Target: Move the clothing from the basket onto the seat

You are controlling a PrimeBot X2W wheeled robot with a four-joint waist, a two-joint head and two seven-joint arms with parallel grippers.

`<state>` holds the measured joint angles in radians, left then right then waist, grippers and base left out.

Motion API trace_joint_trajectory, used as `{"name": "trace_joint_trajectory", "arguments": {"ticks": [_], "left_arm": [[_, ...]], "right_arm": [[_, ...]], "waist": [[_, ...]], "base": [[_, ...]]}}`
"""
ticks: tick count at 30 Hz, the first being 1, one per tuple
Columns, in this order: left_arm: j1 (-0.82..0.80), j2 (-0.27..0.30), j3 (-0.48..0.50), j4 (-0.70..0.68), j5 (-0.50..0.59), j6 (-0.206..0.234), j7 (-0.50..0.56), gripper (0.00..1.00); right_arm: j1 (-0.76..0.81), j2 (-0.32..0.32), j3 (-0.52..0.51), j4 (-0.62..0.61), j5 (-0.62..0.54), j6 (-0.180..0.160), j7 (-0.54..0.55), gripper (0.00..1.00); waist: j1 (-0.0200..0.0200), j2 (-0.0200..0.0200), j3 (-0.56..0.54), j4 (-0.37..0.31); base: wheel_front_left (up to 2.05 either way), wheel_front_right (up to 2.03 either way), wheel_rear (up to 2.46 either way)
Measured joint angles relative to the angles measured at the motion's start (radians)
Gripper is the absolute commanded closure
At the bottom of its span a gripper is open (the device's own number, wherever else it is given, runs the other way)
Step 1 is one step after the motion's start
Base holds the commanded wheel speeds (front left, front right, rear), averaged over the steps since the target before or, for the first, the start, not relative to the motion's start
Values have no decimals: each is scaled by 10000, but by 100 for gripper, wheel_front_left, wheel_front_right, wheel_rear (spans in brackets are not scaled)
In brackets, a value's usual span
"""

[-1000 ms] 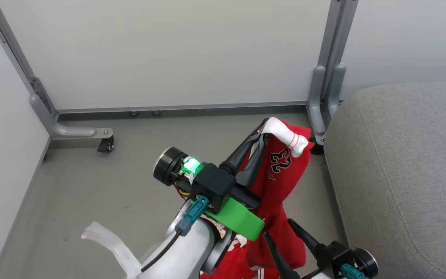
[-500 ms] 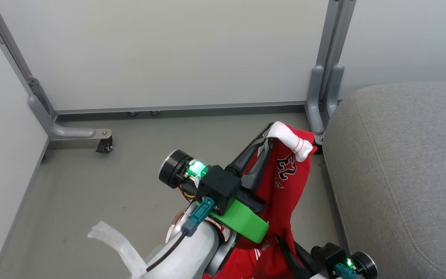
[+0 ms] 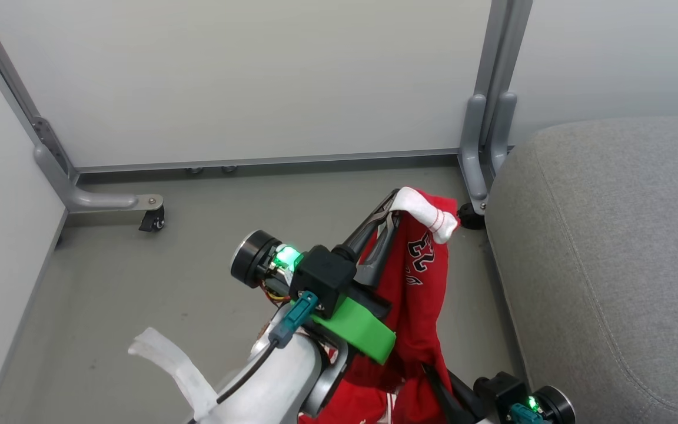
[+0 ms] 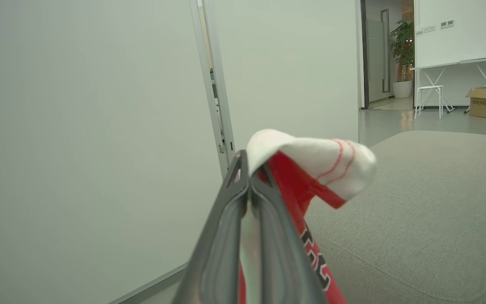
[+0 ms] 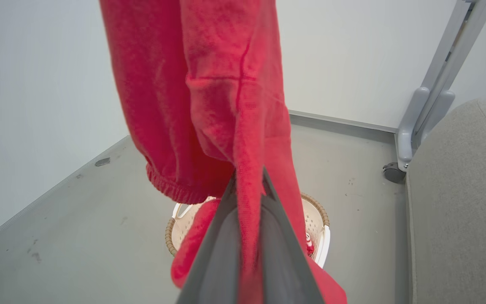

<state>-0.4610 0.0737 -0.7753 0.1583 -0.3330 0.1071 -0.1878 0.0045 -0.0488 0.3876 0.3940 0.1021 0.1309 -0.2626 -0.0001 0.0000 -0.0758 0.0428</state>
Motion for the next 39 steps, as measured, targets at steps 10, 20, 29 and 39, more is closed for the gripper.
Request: {"name": "trace_joint_trajectory", "arguments": {"ticks": [10,20,29,39], "left_arm": [[1,36,-27,81,-98,117,253,0],[135,36,25,382,-623,15,245,0],[836,276,140,1450,-1198,-646,-462,0],[1612,711,782,1306,-380,-1126,-752,0]], "right_arm": [[30,0,-50,-75,8,0,0,100],[27,0,-334,-161,-6,0,0,100],[23,2,-911,-602,56,0,0,100],[35,-59,-1354,-1781,-21,0,0,100]], "waist": [[0,0,129,-103],[0,0,286,-237],[0,0,457,-582],[1,0,737,-1340]], "base": [[0,0,0],[0,0,0],[0,0,0],[0,0,0]]}}
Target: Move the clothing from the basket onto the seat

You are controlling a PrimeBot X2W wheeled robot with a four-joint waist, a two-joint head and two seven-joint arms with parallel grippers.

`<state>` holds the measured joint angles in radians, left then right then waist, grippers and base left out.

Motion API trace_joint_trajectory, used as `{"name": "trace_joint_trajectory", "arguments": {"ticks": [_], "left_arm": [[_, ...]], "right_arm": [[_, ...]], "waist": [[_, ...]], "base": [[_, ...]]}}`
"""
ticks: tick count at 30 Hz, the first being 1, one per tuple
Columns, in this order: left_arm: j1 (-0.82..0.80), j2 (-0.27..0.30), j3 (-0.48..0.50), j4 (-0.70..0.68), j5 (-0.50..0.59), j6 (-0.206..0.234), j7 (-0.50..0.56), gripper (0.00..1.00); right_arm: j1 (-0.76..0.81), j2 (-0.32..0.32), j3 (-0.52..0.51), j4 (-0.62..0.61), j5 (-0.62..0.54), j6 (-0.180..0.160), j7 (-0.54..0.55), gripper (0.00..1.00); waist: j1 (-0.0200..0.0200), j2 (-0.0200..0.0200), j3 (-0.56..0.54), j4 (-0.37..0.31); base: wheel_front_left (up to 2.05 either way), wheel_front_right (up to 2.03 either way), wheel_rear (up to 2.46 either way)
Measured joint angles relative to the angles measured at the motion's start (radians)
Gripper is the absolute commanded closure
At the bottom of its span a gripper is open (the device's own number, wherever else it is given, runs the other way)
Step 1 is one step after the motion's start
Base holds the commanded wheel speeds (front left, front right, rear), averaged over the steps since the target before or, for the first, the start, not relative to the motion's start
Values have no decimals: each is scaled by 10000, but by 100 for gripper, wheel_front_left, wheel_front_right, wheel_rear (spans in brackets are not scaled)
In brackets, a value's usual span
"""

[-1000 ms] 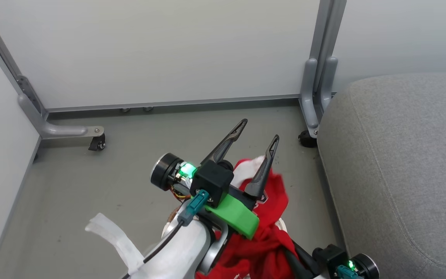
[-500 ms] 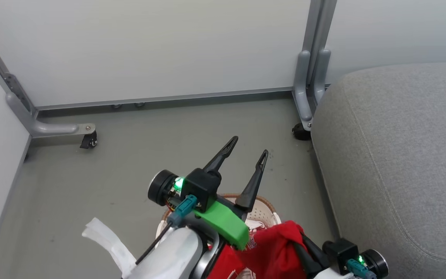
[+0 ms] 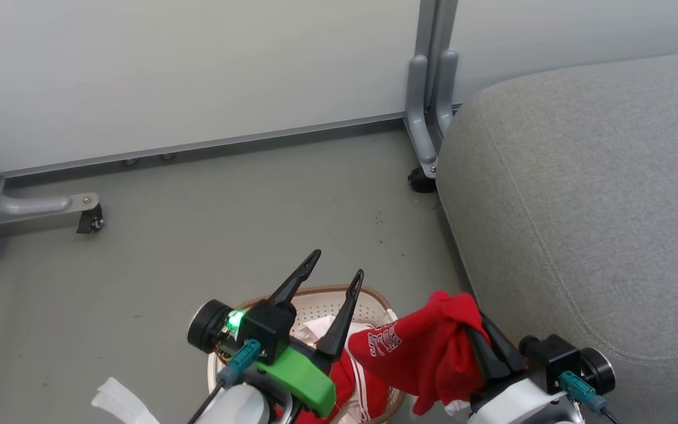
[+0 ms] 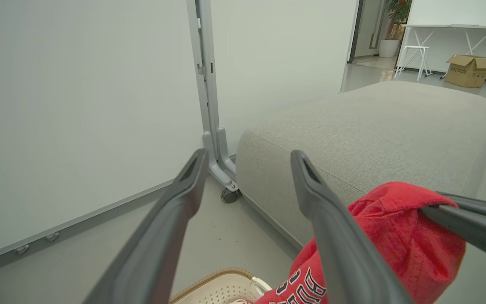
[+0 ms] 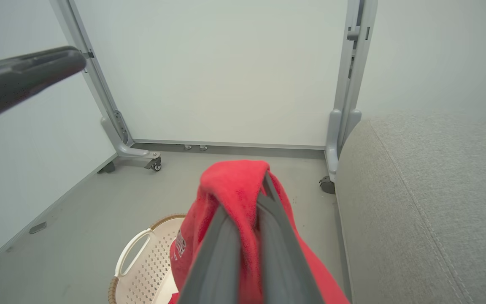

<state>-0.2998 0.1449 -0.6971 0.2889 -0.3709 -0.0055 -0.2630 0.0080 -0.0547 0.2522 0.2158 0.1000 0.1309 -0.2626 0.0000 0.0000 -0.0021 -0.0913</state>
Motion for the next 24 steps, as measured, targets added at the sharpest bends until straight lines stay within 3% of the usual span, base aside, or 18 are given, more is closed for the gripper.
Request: {"name": "trace_joint_trajectory", "arguments": {"ticks": [11,19,24], "left_arm": [[1039,282,742,-449,612,-884,-12,0],[1080,575,811,-412,993,-1093,-12,0],[526,738,435,-226,1438,-1175,-12,0]], "right_arm": [[356,-48,-472,-1081,-73,0,0,100],[407,13,-840,-1728,123,0,0,100],[-647,52,-1461,-2174,27,0,0,100]], "waist": [[0,0,478,-1445],[0,0,1237,-2370],[0,0,2045,-2680]], "base": [[0,0,0],[0,0,0],[0,0,0]]}}
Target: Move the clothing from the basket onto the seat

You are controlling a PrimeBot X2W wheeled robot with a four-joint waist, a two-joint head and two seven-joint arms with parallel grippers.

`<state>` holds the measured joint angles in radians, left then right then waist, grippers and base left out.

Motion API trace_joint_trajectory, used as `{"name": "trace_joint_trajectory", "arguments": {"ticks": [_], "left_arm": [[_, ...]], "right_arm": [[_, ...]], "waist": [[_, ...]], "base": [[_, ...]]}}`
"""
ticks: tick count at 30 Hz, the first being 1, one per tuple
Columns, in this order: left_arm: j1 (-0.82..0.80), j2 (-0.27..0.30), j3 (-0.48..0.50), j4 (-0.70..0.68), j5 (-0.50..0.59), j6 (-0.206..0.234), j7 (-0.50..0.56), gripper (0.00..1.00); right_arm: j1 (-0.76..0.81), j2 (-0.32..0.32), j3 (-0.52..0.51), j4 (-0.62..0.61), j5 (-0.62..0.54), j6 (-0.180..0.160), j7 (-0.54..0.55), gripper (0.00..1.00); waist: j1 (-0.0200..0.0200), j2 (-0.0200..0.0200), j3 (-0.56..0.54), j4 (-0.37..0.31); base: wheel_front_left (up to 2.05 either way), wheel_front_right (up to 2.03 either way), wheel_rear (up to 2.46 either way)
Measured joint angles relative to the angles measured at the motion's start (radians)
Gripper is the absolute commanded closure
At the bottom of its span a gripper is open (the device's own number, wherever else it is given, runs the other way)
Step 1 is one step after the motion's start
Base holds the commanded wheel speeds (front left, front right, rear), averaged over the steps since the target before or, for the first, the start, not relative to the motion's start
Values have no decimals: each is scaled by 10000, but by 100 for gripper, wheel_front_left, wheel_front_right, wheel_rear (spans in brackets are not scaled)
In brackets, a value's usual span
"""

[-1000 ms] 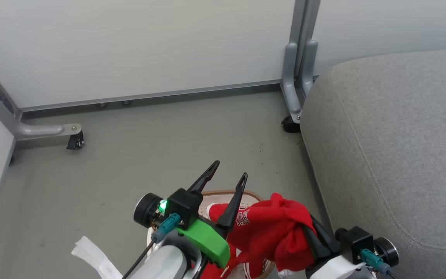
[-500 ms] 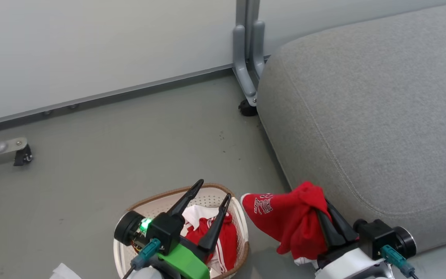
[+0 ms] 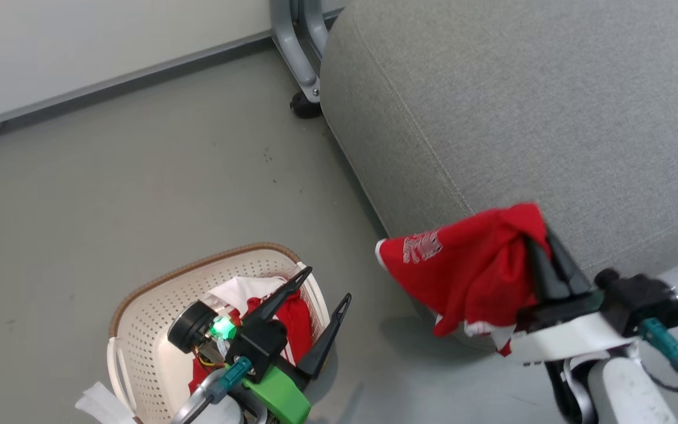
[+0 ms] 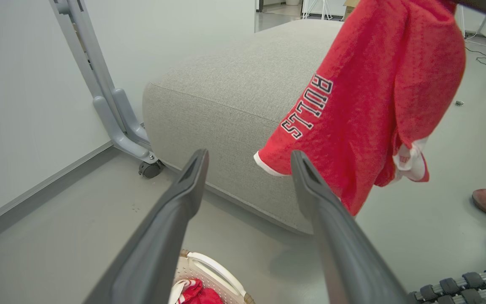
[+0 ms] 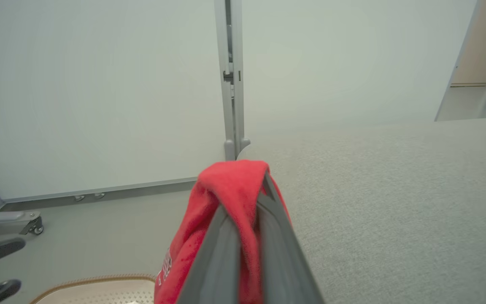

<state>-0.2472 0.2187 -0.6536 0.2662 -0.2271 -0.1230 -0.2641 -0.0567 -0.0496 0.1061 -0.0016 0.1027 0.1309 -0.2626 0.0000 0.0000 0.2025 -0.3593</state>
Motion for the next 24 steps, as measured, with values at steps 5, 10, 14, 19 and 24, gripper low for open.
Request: {"name": "trace_joint_trajectory", "arguments": {"ticks": [5,10,14,19,24], "left_arm": [[-622,180,-412,140,318,-13,0,0],[-1408,378,-842,73,447,-42,75,0],[-1822,525,-1039,-94,443,-46,255,0],[-2124,545,-1193,-228,493,-42,311,0],[-2227,449,-1315,-215,612,44,297,0]], "right_arm": [[-1923,-19,-1101,-447,-17,0,0,100],[-4464,-874,-2589,-328,58,0,0,100],[-6349,-1735,-4015,343,320,0,0,100],[-7116,-2125,-5033,1267,82,0,0,100],[-6908,-1496,-6243,2205,-267,0,-2,72]], "waist": [[1,0,915,-84],[2,0,1944,8],[2,0,2744,208],[3,0,3583,573],[2,0,4181,1081]], "base": [[0,0,0],[0,0,0],[0,0,0],[0,0,0],[0,0,0]]}}
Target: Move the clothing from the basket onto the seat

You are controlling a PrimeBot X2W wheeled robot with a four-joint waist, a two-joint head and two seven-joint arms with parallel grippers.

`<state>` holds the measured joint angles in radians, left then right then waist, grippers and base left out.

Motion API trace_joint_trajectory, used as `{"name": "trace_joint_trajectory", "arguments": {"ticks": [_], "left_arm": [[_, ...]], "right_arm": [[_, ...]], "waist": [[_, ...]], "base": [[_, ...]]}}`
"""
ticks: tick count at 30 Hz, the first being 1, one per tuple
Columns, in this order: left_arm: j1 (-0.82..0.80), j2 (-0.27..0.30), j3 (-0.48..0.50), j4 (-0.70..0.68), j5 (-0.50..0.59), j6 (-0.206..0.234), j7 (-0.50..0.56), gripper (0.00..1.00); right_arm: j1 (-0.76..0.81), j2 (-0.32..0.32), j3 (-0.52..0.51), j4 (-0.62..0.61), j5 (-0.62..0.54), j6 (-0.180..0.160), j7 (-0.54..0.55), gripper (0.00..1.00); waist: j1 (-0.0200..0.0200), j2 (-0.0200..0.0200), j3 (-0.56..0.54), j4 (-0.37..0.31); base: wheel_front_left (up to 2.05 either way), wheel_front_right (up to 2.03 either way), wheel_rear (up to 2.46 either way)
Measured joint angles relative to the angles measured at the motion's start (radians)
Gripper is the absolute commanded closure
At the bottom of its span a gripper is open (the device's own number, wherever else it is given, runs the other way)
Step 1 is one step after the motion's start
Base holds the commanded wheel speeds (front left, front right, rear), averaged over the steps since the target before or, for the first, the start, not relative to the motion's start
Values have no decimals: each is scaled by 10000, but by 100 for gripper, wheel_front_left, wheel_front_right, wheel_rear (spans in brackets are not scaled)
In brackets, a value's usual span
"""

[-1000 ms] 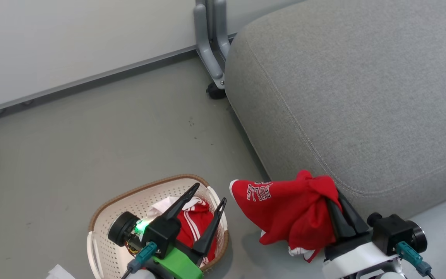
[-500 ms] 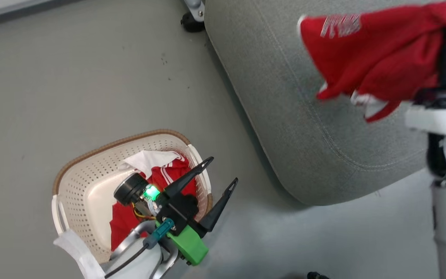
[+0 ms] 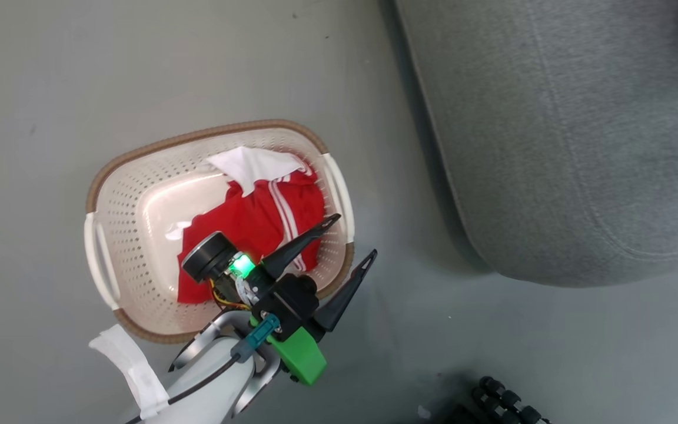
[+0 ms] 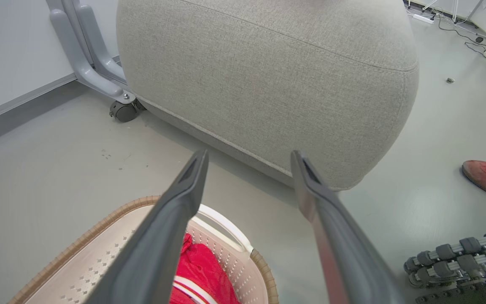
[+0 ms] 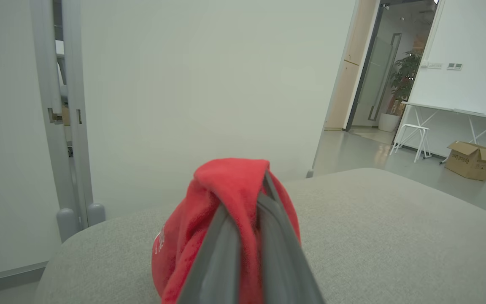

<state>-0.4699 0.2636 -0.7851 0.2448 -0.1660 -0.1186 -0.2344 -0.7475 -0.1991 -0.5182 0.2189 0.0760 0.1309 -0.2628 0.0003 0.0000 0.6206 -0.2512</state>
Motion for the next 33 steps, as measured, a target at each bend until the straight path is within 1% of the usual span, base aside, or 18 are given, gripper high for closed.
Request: {"name": "trace_joint_trajectory", "arguments": {"ticks": [1,2,4,6,9,12,17,20,26,28,33], "left_arm": [[-39,-40,-23,19,10,17,-15,0],[-54,-56,-35,61,10,46,-27,0],[-84,-163,-46,182,10,84,-50,0],[-84,-245,-38,276,-12,134,-123,0],[-77,-401,0,481,-130,196,-173,0],[25,-614,96,648,-249,324,-232,0],[535,-1034,460,811,-667,485,-267,0],[937,-1277,744,767,-779,537,-278,0],[1821,-1590,1611,658,-972,744,-280,0],[2197,-1645,2034,541,-1074,750,-280,0],[2948,-1822,3037,155,-1206,874,-282,0]], "right_arm": [[175,109,-242,107,-105,0,2,60],[337,288,-412,146,-199,0,0,0],[840,825,-884,173,-326,0,2,0],[1377,1124,-1053,102,-500,2,2,0],[2320,1356,-974,-27,-610,2,2,0],[3308,1498,-669,-203,-585,0,2,0],[4922,1505,629,-142,226,2,2,0],[5715,1486,1785,-19,410,-2,2,0],[6252,1521,3584,-171,372,8,2,0],[6307,1524,3965,-324,481,8,2,0],[6566,1509,4341,-686,522,6,2,0]], "waist": [[0,0,81,117],[0,0,136,205],[0,0,231,415],[0,1,244,573],[-1,0,81,720],[-1,0,-212,819],[-3,1,-981,936],[-3,0,-1523,1054],[-3,0,-2648,1458],[-3,0,-3102,1669],[-3,0,-4019,2111]], "base": [[0,0,0],[0,0,0],[0,0,0],[0,0,0],[0,0,0],[0,0,0],[0,0,0],[0,0,0],[0,0,0],[0,0,0],[0,0,0]]}}
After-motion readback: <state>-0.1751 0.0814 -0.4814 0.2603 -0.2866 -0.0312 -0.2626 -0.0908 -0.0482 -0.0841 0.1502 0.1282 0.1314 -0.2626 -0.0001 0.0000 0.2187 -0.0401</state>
